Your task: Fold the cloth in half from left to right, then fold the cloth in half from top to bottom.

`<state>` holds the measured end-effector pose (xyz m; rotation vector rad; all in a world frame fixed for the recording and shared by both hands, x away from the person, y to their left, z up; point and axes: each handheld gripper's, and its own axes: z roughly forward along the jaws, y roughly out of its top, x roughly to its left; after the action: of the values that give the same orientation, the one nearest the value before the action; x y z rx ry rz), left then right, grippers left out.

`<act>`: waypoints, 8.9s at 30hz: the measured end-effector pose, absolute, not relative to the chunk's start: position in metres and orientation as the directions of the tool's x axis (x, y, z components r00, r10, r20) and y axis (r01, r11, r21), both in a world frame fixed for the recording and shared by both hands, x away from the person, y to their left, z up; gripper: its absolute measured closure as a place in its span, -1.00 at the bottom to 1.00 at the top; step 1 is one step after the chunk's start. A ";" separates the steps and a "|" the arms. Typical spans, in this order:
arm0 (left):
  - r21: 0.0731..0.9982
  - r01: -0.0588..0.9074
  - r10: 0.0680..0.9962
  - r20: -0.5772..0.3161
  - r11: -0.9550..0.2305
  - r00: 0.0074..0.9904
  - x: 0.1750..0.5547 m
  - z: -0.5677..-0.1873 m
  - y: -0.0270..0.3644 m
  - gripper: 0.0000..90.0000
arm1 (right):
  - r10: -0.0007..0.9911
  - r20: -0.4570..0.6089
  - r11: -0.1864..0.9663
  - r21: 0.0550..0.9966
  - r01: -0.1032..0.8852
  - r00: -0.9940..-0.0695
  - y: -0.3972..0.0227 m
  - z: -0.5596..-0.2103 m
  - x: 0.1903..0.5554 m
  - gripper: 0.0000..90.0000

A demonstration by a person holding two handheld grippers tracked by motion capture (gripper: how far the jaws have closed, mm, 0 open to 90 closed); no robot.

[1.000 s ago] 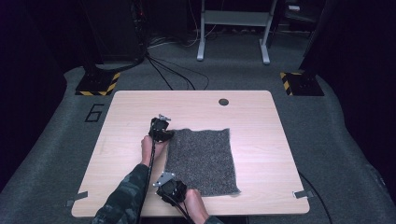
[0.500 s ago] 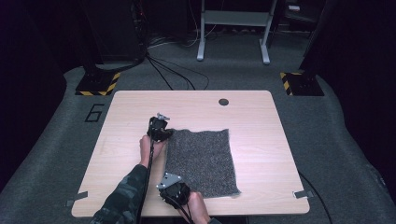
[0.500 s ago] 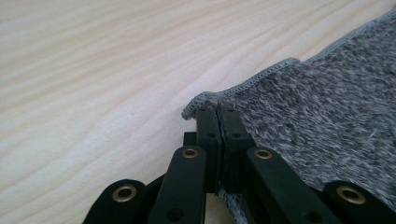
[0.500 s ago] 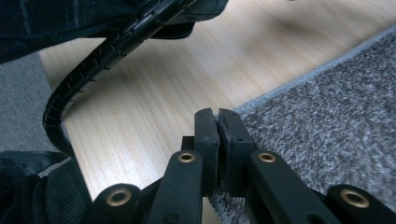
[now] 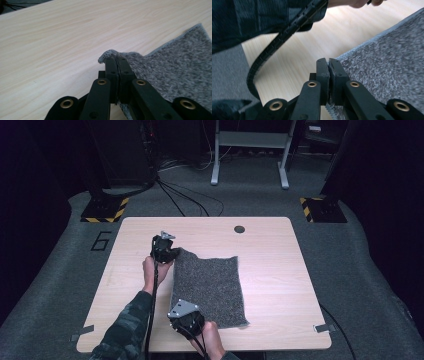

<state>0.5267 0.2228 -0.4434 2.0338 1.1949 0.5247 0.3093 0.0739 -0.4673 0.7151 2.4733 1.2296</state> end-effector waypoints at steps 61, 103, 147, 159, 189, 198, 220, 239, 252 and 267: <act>0.761 0.589 0.828 -0.126 -0.272 0.546 0.552 -0.473 0.092 0.96 | 0.789 -0.055 0.440 0.745 0.501 -0.612 -0.061 -0.484 0.306 0.91; 0.606 0.648 0.796 -0.040 -0.461 0.604 0.482 -0.506 0.155 -0.58 | 0.878 0.040 0.336 0.659 0.673 -0.477 -0.107 -0.512 0.327 -0.24; 0.658 0.669 0.823 -0.132 -0.344 0.553 0.500 -0.493 0.191 -0.68 | 0.826 0.149 0.310 0.684 0.660 -0.543 -0.111 -0.478 0.445 -0.72; 0.646 0.691 0.830 -0.155 -0.324 0.535 0.525 -0.495 0.180 -0.67 | 0.808 0.138 0.353 0.664 0.659 -0.573 -0.089 -0.475 0.487 -0.75; 0.643 0.711 0.850 -0.175 -0.283 0.497 0.550 -0.508 0.171 -0.07 | 0.867 0.131 0.314 0.606 0.731 -0.480 -0.064 -0.496 0.564 0.13; 0.646 0.681 0.836 -0.118 -0.345 0.535 0.548 -0.508 0.162 0.33 | 0.867 0.134 0.311 0.606 0.732 -0.480 -0.060 -0.504 0.565 0.48; 0.669 0.651 0.827 -0.097 -0.357 0.554 0.542 -0.509 0.158 0.95 | 0.857 0.115 0.317 0.652 0.689 -0.503 -0.058 -0.509 0.554 0.90; 0.746 0.588 0.825 -0.094 -0.312 0.558 0.529 -0.482 0.172 0.95 | 0.839 0.089 0.307 0.736 0.603 -0.537 -0.055 -0.484 0.538 0.90; 0.793 0.533 0.824 -0.070 -0.296 0.562 0.528 -0.459 0.174 0.95 | 0.834 0.055 0.302 0.788 0.537 -0.549 -0.055 -0.458 0.532 0.90; 0.849 0.454 0.810 -0.055 -0.270 0.584 0.521 -0.426 0.177 0.95 | 0.819 0.017 0.285 0.856 0.432 -0.573 -0.064 -0.419 0.527 0.90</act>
<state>0.5208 0.1774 -0.4259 1.9123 1.0161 0.4964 0.5273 -0.0636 -0.4187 1.1224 2.1301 1.2143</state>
